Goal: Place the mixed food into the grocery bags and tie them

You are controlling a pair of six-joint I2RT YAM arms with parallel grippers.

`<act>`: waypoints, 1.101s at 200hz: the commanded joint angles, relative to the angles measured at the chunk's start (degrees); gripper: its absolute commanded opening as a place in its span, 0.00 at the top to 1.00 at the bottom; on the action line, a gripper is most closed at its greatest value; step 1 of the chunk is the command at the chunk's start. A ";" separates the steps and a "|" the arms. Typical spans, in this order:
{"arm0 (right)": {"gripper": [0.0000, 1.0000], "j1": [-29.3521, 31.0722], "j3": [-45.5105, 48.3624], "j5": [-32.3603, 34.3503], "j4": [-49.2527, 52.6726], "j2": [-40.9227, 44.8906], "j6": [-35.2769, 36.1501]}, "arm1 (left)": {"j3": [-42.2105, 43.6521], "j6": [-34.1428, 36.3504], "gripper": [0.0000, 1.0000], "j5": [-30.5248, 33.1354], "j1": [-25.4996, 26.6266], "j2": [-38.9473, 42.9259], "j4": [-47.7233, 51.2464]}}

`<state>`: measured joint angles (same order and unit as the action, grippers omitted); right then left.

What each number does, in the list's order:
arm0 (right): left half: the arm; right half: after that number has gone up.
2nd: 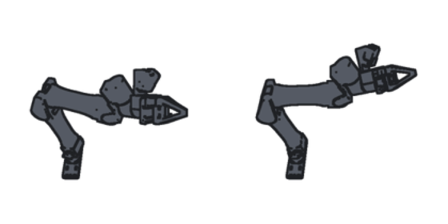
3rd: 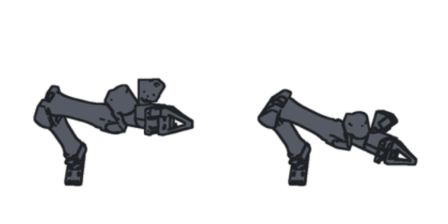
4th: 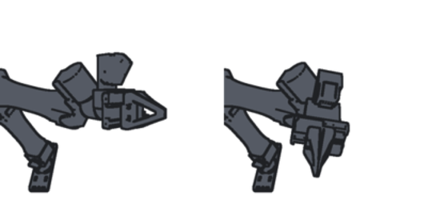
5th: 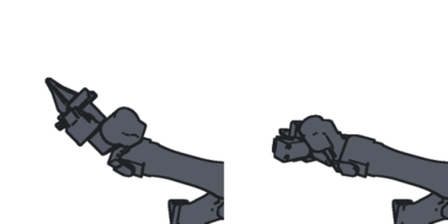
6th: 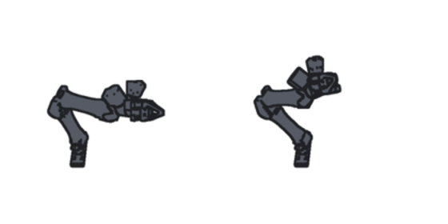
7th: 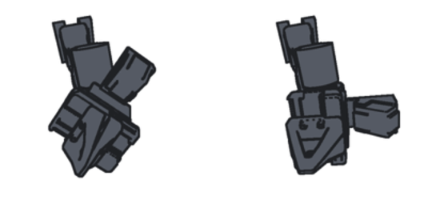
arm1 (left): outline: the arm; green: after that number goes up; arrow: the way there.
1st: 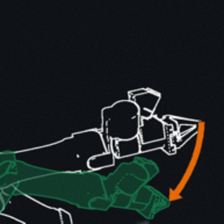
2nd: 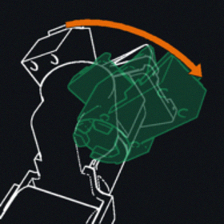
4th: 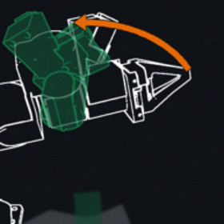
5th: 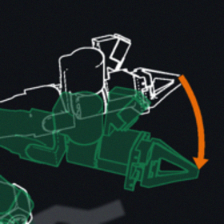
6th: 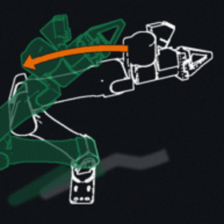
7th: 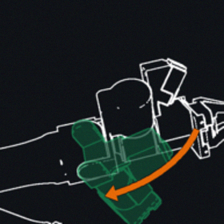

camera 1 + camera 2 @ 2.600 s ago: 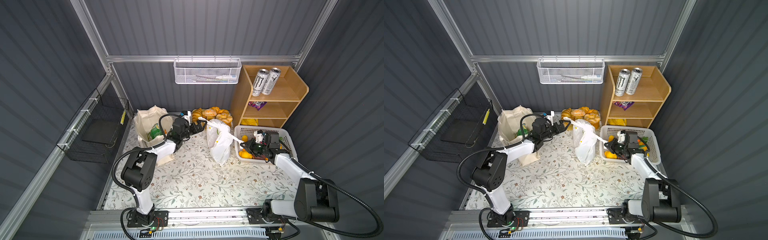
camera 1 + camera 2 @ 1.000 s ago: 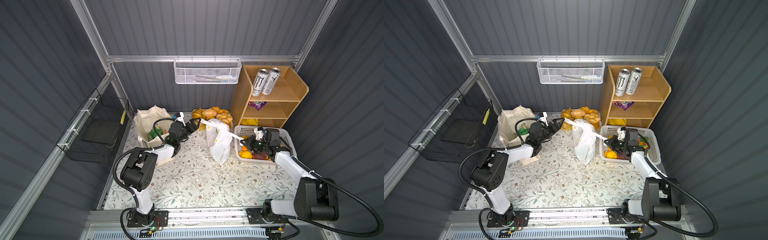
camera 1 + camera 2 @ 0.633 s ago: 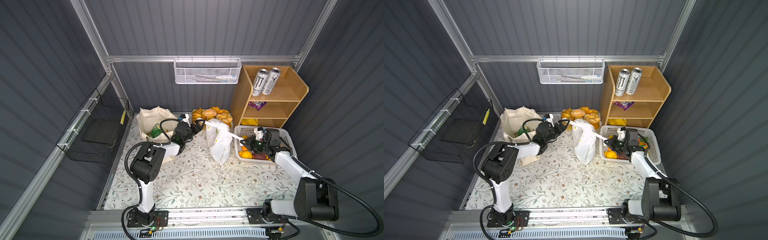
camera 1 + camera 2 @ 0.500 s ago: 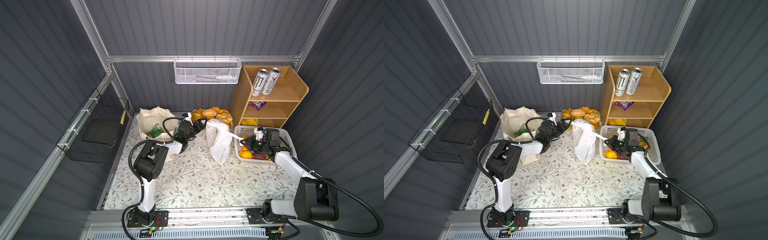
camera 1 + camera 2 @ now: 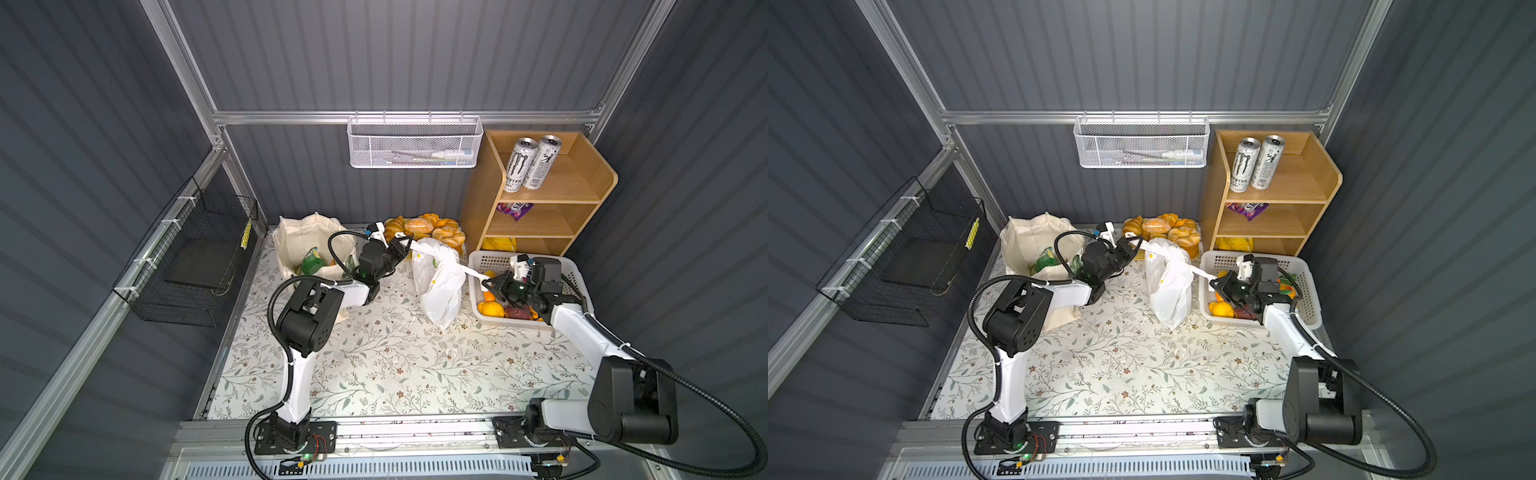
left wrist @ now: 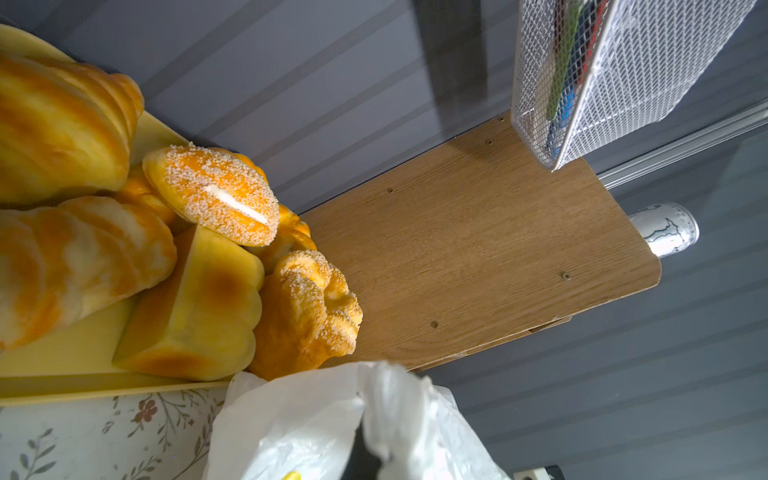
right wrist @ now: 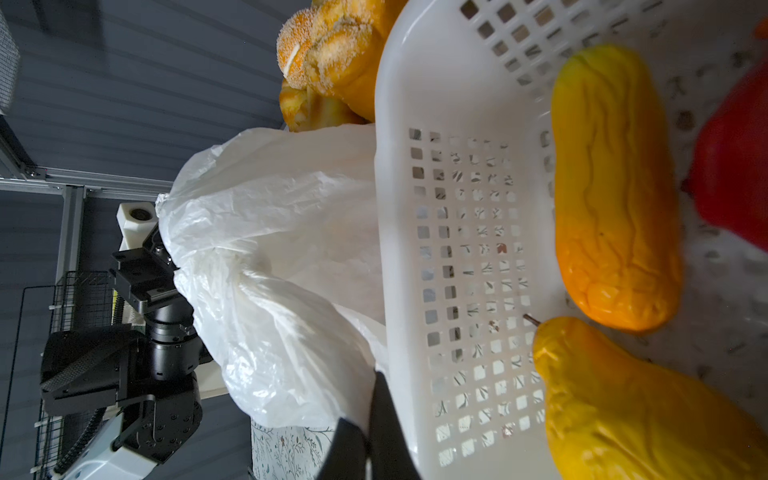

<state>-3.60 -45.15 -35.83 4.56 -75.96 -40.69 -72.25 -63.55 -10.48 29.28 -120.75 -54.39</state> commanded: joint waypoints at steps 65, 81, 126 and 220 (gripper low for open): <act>1.00 -8.09 6.32 1.44 -2.37 2.92 -2.37 | 7.07 0.92 1.00 -0.76 -4.93 6.26 2.01; 1.00 -8.35 7.27 2.28 -2.48 3.36 -2.47 | 7.87 0.96 1.00 -0.66 -5.32 6.62 1.94; 1.00 -8.61 7.06 -2.83 -5.08 1.65 -3.48 | 5.47 3.08 1.00 -3.04 -5.63 6.73 4.73; 0.90 -7.34 3.41 -4.89 0.66 3.00 0.11 | -1.82 18.44 0.61 -7.09 -4.60 12.30 23.98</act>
<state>-11.11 -39.66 -41.76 2.04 -73.95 -42.61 -70.22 -52.71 -17.43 25.02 -112.40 -38.83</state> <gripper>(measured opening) 0.047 0.329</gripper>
